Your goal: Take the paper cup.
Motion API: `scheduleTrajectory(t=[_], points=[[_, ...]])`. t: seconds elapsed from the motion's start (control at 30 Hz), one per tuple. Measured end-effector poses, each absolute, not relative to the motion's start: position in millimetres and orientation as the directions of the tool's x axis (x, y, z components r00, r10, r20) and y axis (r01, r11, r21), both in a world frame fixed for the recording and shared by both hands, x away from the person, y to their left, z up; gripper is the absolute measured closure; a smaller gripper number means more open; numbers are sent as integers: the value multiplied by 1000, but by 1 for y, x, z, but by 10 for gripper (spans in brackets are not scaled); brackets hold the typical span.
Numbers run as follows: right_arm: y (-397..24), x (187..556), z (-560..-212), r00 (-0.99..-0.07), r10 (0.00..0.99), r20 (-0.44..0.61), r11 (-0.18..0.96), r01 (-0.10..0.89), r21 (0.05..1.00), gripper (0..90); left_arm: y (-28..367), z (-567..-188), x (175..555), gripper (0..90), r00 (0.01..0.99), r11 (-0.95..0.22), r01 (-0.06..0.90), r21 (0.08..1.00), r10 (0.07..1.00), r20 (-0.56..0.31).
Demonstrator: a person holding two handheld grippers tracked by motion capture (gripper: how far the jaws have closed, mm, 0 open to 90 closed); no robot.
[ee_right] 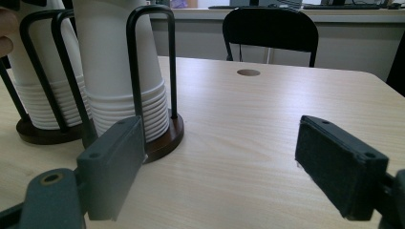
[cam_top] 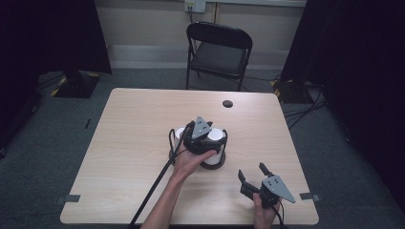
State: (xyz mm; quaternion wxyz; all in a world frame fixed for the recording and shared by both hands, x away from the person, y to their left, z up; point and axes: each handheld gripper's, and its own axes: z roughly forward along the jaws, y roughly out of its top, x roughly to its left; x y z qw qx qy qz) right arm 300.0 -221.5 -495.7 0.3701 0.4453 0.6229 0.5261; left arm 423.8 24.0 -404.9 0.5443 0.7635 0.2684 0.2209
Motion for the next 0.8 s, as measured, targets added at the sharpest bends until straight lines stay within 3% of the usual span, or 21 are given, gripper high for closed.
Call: scheduleTrajectory(t=[0.33,0.43,0.8], points=[[-222,300,-496,-333,943,17,41,165,985,166,23,-408,424,291,751,-276,150,949,656,71],[-223,300,-496,-337,941,26,32,165,986,166,24,-408,424,349,755,-285,145,947,651,80],[-223,299,-496,-335,942,25,33,164,986,166,24,-407,424,356,752,-275,151,950,655,70]])
